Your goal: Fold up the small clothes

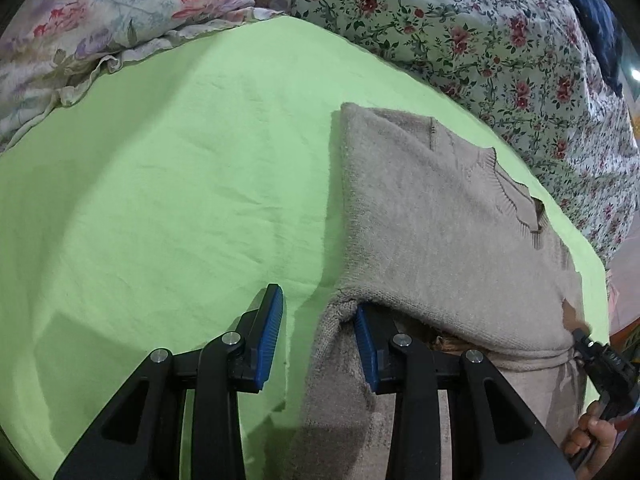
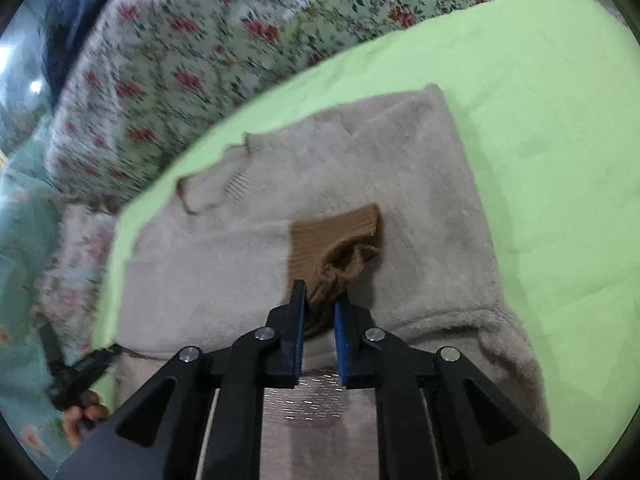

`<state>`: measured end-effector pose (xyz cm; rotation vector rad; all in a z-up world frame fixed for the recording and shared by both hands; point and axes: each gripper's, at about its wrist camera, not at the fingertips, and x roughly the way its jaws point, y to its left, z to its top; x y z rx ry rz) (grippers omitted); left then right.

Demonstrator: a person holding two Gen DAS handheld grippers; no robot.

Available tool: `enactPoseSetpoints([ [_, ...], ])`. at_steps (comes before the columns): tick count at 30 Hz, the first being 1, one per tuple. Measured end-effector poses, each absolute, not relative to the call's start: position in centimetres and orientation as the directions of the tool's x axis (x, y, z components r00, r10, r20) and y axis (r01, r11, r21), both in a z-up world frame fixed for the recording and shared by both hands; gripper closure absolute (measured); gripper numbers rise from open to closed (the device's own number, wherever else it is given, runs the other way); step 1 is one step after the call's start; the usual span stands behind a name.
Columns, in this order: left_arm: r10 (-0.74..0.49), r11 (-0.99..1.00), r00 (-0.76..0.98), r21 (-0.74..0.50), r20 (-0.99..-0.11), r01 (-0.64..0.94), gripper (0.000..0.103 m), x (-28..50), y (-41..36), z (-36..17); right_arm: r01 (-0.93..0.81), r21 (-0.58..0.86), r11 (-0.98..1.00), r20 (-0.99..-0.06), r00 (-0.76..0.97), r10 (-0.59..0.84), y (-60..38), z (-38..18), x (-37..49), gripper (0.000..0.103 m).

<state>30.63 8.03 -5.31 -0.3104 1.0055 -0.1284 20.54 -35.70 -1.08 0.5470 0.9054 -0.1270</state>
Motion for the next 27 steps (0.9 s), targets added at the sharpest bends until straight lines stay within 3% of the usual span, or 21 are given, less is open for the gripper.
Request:
enactPoseSetpoints([
  [6,-0.226,0.965,0.517,-0.263,-0.826,0.001,0.066,29.8,7.5,-4.7,0.385,0.365,0.848,-0.785,0.616,0.058,-36.8,-0.1,18.0,0.083],
  [8,-0.197,0.977,0.521,-0.211,-0.831,0.033,0.068,28.7,7.0,-4.0,0.373,0.337,0.864,-0.785,0.618,0.039,-36.5,1.0,16.5,0.076],
  [10,-0.183,0.983,0.529,-0.17,-0.829,0.074,0.07,27.0,6.5,-3.2,0.354,0.304,0.884,-0.79,0.613,0.026,-35.9,1.9,15.3,0.055],
  [11,-0.189,0.982,0.528,-0.162,-0.828,0.099,0.07,26.1,6.4,-2.8,0.335,0.271,0.902,-0.794,0.608,0.013,-35.3,2.5,14.3,0.052],
  [15,-0.214,0.974,0.524,-0.137,-0.824,0.182,0.068,21.3,6.3,-1.7,0.278,0.229,0.933,-0.795,0.606,0.014,-33.9,4.0,11.2,0.051],
  [21,-0.25,0.962,0.493,-0.156,-0.833,0.224,0.056,14.1,8.3,-1.3,0.236,0.266,0.935,-0.798,0.597,0.077,-32.9,5.2,4.5,0.05],
  [27,-0.289,0.949,0.429,-0.199,-0.855,0.244,0.053,8.0,10.3,-2.4,0.211,0.337,0.918,-0.801,0.577,0.161,-33.2,5.1,-2.7,0.05],
])
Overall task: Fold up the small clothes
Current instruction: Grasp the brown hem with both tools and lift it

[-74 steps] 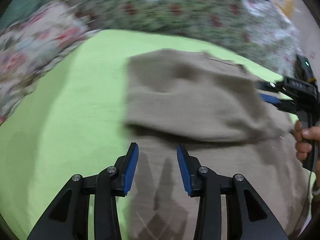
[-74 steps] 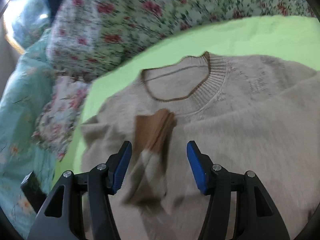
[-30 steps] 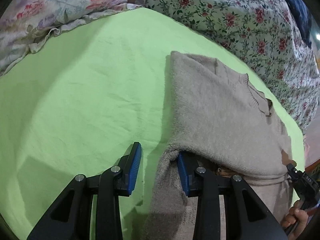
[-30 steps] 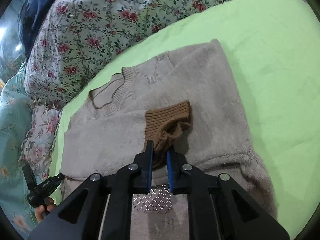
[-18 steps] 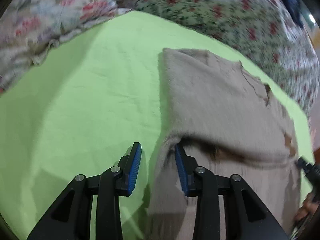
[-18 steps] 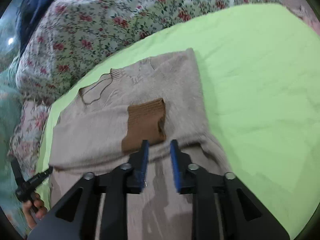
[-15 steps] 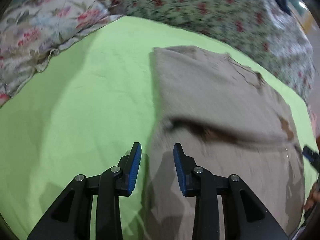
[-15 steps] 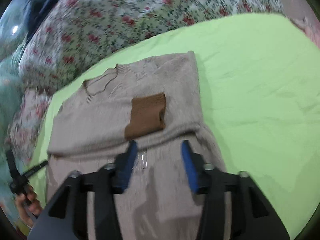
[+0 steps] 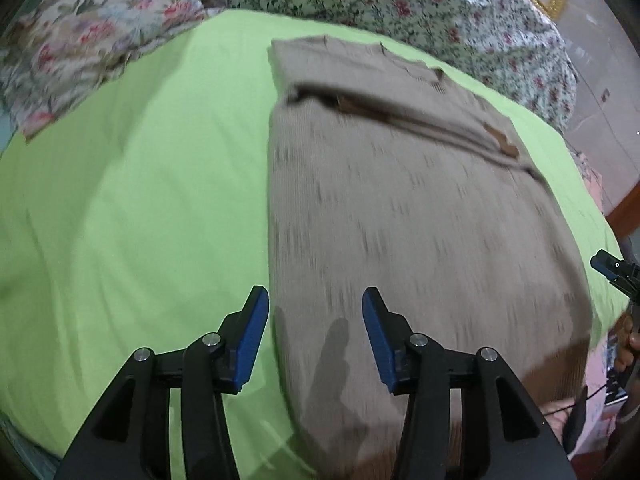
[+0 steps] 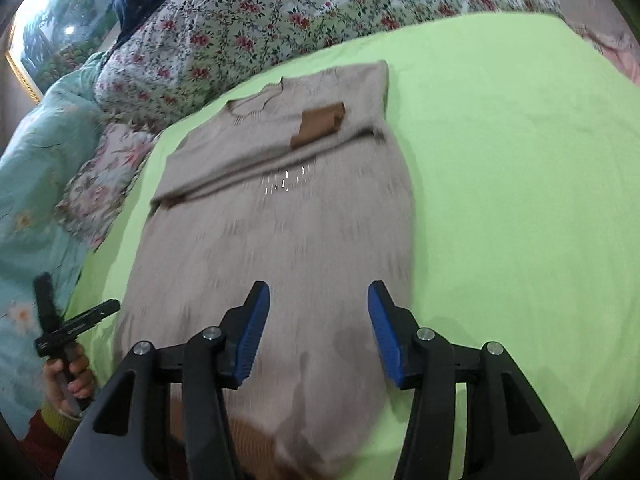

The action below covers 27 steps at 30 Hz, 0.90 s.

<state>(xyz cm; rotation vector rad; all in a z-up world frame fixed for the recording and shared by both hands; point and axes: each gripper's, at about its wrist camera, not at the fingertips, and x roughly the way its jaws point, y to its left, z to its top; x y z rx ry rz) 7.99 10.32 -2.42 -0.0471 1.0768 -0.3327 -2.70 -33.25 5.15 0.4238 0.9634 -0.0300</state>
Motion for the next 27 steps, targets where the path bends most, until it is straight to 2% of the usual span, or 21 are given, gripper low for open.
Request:
enactPoseSetpoints([
  [5,-0.355,0.926,0.351,-0.275,-0.866,0.257,0.051,3.5,11.7,-4.2,0.217,0.398,0.892,-0.805,0.548,0.226,-34.2,4.0,-7.9,0.05],
  [10,-0.386,0.909,0.335,-0.293,-0.859,0.297,0.049,0.1,11.6,-4.6,0.174,0.455,0.873,-0.809,0.49,0.324,-33.0,1.5,-9.9,0.05],
  [14,-0.436,0.885,0.289,-0.348,-0.852,0.309,0.05,-1.2,11.5,-5.2,0.087,0.499,0.862,-0.777,0.484,0.401,-31.0,0.5,-9.5,0.051],
  [18,-0.456,0.872,0.275,-0.363,-0.846,0.329,0.052,-2.0,11.4,-5.2,0.074,0.576,0.814,-0.728,0.498,0.471,-30.9,-0.2,-9.6,0.051],
  [20,-0.459,0.872,0.276,-0.368,-0.844,0.324,0.057,-2.1,11.7,-5.3,0.083,0.612,0.786,-0.701,0.517,0.491,-31.8,-0.4,-10.2,0.051],
  [24,-0.479,0.865,0.269,-0.398,-0.836,0.304,0.077,-1.5,12.1,-5.5,0.105,0.672,0.733,-0.651,0.558,0.516,-33.2,-0.6,-11.0,0.054],
  [25,-0.487,0.862,0.264,-0.41,-0.833,0.297,0.085,-1.4,12.2,-5.5,0.112,0.688,0.717,-0.637,0.567,0.522,-33.5,-0.8,-11.1,0.058],
  [27,-0.497,0.857,0.257,-0.423,-0.829,0.293,0.095,-1.2,12.2,-5.5,0.123,0.709,0.694,-0.619,0.581,0.529,-33.9,-1.2,-11.2,0.065],
])
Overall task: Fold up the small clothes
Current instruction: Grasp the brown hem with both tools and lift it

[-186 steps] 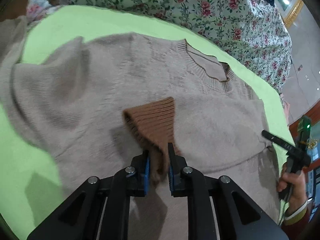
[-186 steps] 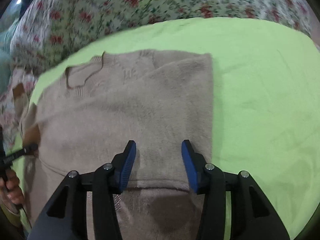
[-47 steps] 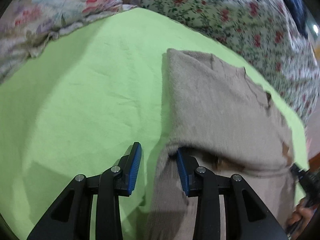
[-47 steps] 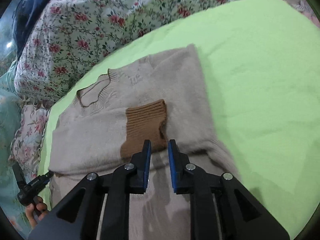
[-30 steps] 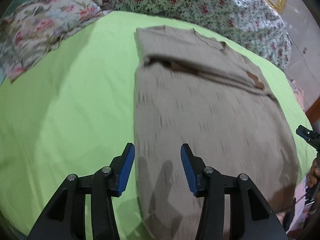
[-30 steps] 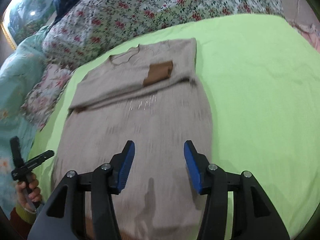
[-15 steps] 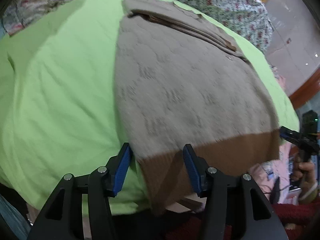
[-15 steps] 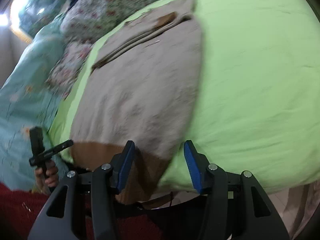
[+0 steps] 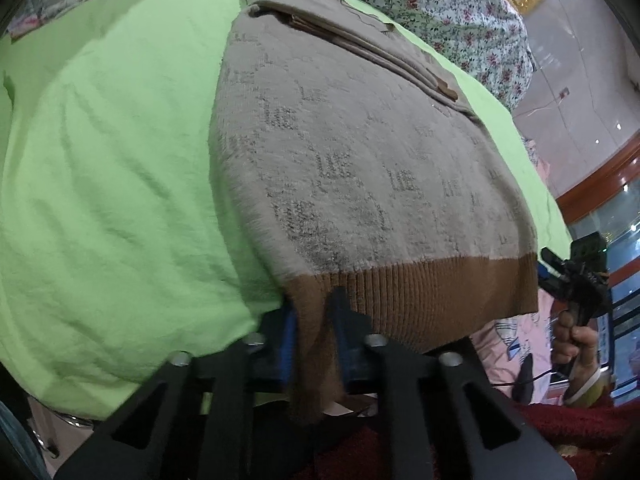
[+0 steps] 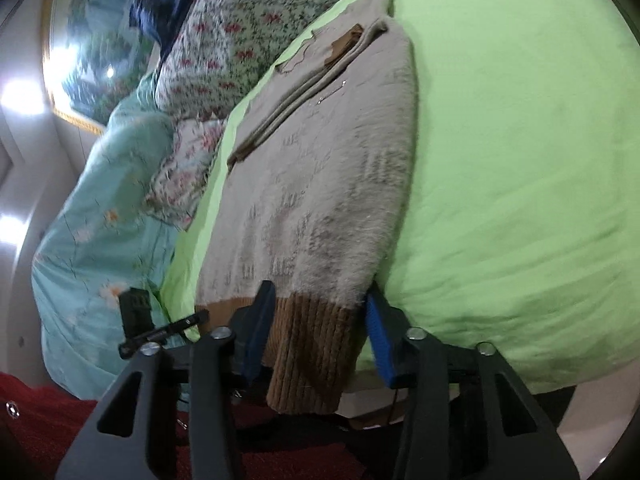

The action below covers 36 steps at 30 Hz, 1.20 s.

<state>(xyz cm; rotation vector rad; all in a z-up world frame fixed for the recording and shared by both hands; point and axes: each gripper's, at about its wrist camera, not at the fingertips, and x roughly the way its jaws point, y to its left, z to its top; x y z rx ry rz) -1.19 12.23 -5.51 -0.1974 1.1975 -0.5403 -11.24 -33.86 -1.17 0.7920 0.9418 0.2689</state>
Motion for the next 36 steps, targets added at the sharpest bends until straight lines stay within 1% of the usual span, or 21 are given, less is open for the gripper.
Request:
enactPoseSetpoints([
  [1,-0.494,0.859,0.258,-0.419,-0.831,0.295,0.096,-1.2,12.2,-5.4,0.133,0.713,0.689,-0.618,0.584,0.526,-34.0,-1.4,-11.3,0.082],
  [2,-0.483,0.864,0.266,-0.403,-0.834,0.302,0.096,-1.3,12.1,-5.2,0.142,0.7,0.7,-0.632,0.579,0.515,-34.1,-1.5,-11.5,0.092],
  [4,-0.454,0.874,0.298,-0.354,-0.84,0.332,0.097,-1.7,12.0,-4.2,0.159,0.662,0.732,-0.664,0.577,0.476,-34.4,-1.0,-11.9,0.094],
  [7,-0.461,0.87,0.334,-0.343,-0.822,0.356,0.097,-2.1,12.4,-2.6,0.165,0.62,0.767,-0.66,0.639,0.396,-36.7,2.1,-13.7,0.095],
  [9,-0.477,0.861,0.336,-0.355,-0.812,0.364,0.097,-1.9,12.7,-2.2,0.164,0.605,0.779,-0.66,0.65,0.376,-37.8,3.2,-14.1,0.096],
  [12,-0.477,0.858,0.299,-0.364,-0.827,0.362,0.096,-1.5,12.5,-3.4,0.158,0.592,0.79,-0.682,0.62,0.388,-37.8,2.6,-13.6,0.096],
  [13,-0.475,0.858,0.282,-0.368,-0.834,0.357,0.096,-1.4,12.5,-3.9,0.153,0.587,0.795,-0.694,0.601,0.397,-37.5,2.1,-13.2,0.092],
  [15,-0.459,0.865,0.267,-0.359,-0.847,0.35,0.093,-1.4,12.4,-4.7,0.158,0.566,0.809,-0.726,0.562,0.397,-36.9,1.2,-12.8,0.092],
  [17,-0.483,0.856,0.243,-0.394,-0.841,0.335,0.084,-1.2,12.5,-5.0,0.147,0.56,0.815,-0.733,0.546,0.406,-36.7,0.6,-12.8,0.085],
  [18,-0.499,0.848,0.232,-0.416,-0.835,0.328,0.077,-1.1,12.6,-5.2,0.138,0.573,0.808,-0.723,0.549,0.419,-36.7,0.5,-13.0,0.078],
  [21,-0.532,0.833,0.217,-0.459,-0.819,0.31,0.071,-0.6,12.7,-5.6,0.104,0.607,0.788,-0.694,0.553,0.461,-36.6,0.2,-13.2,0.065],
  [22,-0.538,0.83,0.221,-0.466,-0.813,0.307,0.071,-0.4,12.5,-5.7,0.089,0.616,0.783,-0.684,0.553,0.476,-36.4,0.0,-13.1,0.06],
  [23,-0.546,0.826,0.229,-0.472,-0.806,0.308,0.071,-0.2,12.3,-5.7,0.074,0.627,0.776,-0.673,0.554,0.491,-36.1,-0.1,-12.8,0.059],
  [25,-0.556,0.819,0.243,-0.474,-0.795,0.323,0.077,0.3,11.7,-5.6,0.049,0.649,0.759,-0.65,0.555,0.52,-35.3,-0.7,-12.0,0.059],
  [26,-0.554,0.82,0.252,-0.468,-0.794,0.33,0.084,0.4,11.3,-5.5,0.042,0.654,0.756,-0.644,0.555,0.527,-34.8,-0.7,-11.6,0.059],
  [27,-0.551,0.822,0.254,-0.462,-0.795,0.333,0.096,0.3,11.2,-5.4,0.032,0.656,0.755,-0.641,0.551,0.534,-34.5,-0.8,-11.4,0.061],
  [28,-0.549,0.822,0.256,-0.458,-0.796,0.339,0.096,0.2,11.2,-5.2,0.021,0.647,0.762,-0.648,0.541,0.536,-34.0,-0.6,-11.2,0.077],
  [29,-0.546,0.824,0.264,-0.452,-0.795,0.343,0.096,-0.1,11.3,-5.1,0.013,0.638,0.77,-0.656,0.533,0.534,-33.7,-0.6,-11.2,0.089],
  [30,-0.545,0.825,0.274,-0.447,-0.793,0.346,0.097,-0.4,11.7,-4.9,0.006,0.631,0.776,-0.665,0.52,0.537,-33.5,-0.5,-11.3,0.094],
  [33,-0.552,0.824,0.289,-0.457,-0.782,0.336,0.098,-1.0,12.9,-4.7,0.012,0.623,0.783,-0.675,0.514,0.529,-33.9,-0.4,-12.5,0.094],
  [36,-0.574,0.814,0.314,-0.486,-0.756,0.318,0.098,-1.1,13.7,-3.8,0.026,0.645,0.764,-0.654,0.537,0.534,-34.8,0.1,-13.1,0.094],
])
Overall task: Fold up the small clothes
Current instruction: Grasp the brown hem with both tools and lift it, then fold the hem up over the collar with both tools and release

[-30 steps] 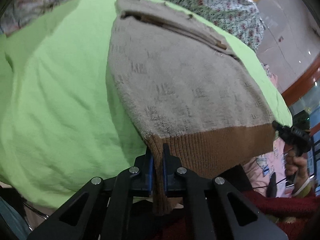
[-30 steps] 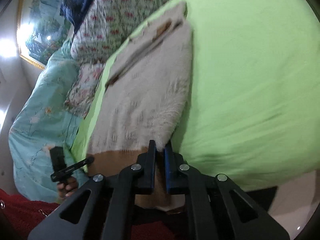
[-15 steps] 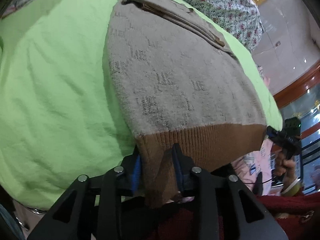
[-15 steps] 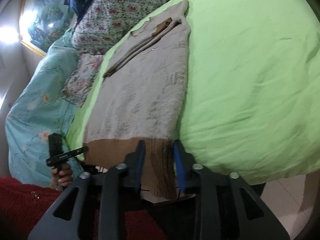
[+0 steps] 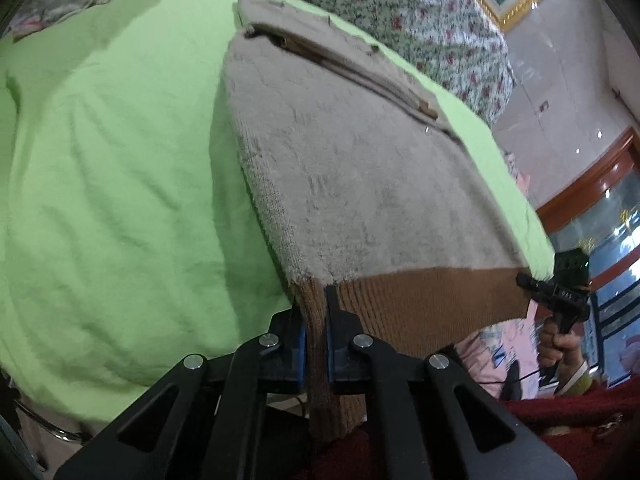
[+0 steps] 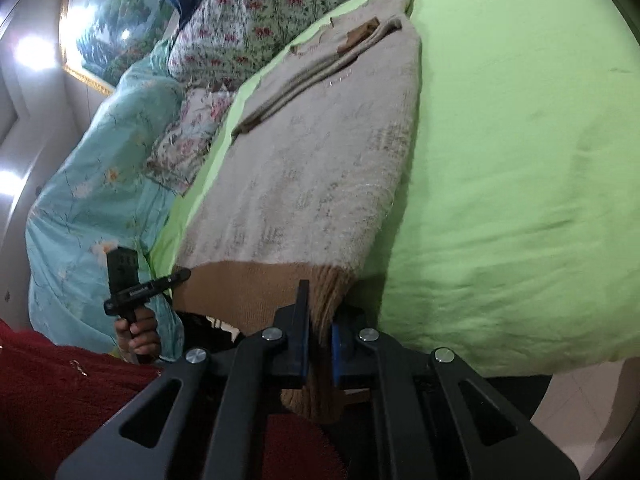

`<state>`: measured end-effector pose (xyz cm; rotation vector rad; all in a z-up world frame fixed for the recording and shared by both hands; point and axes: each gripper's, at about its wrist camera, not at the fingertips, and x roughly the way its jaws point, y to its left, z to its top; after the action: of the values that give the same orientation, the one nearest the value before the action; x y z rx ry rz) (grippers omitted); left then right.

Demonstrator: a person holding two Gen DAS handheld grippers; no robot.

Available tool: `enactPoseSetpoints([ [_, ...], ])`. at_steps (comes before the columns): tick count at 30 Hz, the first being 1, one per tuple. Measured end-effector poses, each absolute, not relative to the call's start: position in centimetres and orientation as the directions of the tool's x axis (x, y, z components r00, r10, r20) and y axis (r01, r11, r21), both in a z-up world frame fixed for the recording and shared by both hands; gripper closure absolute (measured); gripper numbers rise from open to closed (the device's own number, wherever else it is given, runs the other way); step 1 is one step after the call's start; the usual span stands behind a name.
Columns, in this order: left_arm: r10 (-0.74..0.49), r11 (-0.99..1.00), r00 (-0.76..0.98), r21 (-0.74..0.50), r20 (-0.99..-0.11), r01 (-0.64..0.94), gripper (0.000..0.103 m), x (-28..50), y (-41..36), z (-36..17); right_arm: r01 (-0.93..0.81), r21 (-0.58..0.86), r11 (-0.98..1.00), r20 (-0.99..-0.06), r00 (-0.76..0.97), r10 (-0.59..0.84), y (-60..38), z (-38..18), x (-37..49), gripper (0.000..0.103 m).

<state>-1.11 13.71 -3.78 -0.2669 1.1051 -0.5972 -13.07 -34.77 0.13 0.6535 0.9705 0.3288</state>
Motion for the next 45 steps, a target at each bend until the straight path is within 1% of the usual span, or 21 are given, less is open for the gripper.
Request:
enactPoseSetpoints([
  [5,-0.603,0.794,0.381,-0.486,-0.7,0.364,0.098,-0.4,13.1,0.0,-0.057,0.687,0.724,-0.539,0.628,0.561,-35.1,4.6,-11.8,0.094],
  [9,-0.612,0.79,0.451,-0.471,-0.65,0.393,0.098,1.7,12.7,3.5,-0.097,0.66,0.745,-0.501,0.682,0.533,-35.4,8.1,-9.3,0.094],
  [13,-0.609,0.793,0.538,-0.453,-0.583,0.407,0.098,5.8,11.8,7.1,-0.106,0.636,0.764,-0.468,0.735,0.491,-36.4,10.7,-5.3,0.094],
  [17,-0.581,0.813,0.606,-0.424,-0.544,0.399,0.098,11.2,10.1,10.0,-0.059,0.607,0.792,-0.48,0.767,0.425,-37.2,11.6,0.5,0.094],
  [21,-0.554,0.831,0.634,-0.406,-0.539,0.381,0.098,17.4,8.1,11.0,0.014,0.587,0.809,-0.516,0.777,0.36,-38.5,11.2,7.2,0.094],
  [24,-0.523,0.851,0.642,-0.381,-0.561,0.36,0.098,22.2,6.1,10.7,0.041,0.561,0.827,-0.541,0.775,0.328,-39.2,10.9,11.8,0.094],
  [29,-0.472,0.88,0.629,-0.367,-0.618,0.301,0.098,29.0,4.1,7.9,0.087,0.533,0.841,-0.584,0.757,0.292,-40.5,9.4,18.1,0.094],
  [34,-0.435,0.9,0.603,-0.35,-0.669,0.26,0.097,33.9,3.2,4.3,0.156,0.521,0.839,-0.64,0.721,0.264,-42.0,5.5,23.2,0.094],
  [39,-0.412,0.911,0.569,-0.347,-0.712,0.224,0.097,37.9,2.5,0.5,0.204,0.498,0.843,-0.692,0.679,0.245,-42.6,2.1,26.2,0.094],
  [40,-0.406,0.913,0.556,-0.344,-0.725,0.219,0.097,38.5,2.4,-0.4,0.219,0.493,0.842,-0.709,0.662,0.243,-42.7,1.2,26.8,0.092],
  [42,-0.402,0.915,0.542,-0.335,-0.738,0.223,0.095,38.8,2.1,-1.3,0.241,0.494,0.835,-0.724,0.646,0.242,-42.9,0.3,27.0,0.092],
  [44,-0.411,0.911,0.536,-0.334,-0.737,0.241,0.094,38.0,2.1,-1.5,0.254,0.491,0.834,-0.733,0.638,0.237,-43.0,0.0,26.6,0.085],
  [45,-0.421,0.907,0.537,-0.337,-0.731,0.253,0.091,37.2,2.1,-1.4,0.257,0.484,0.837,-0.734,0.64,0.228,-43.0,0.3,26.0,0.08],
])
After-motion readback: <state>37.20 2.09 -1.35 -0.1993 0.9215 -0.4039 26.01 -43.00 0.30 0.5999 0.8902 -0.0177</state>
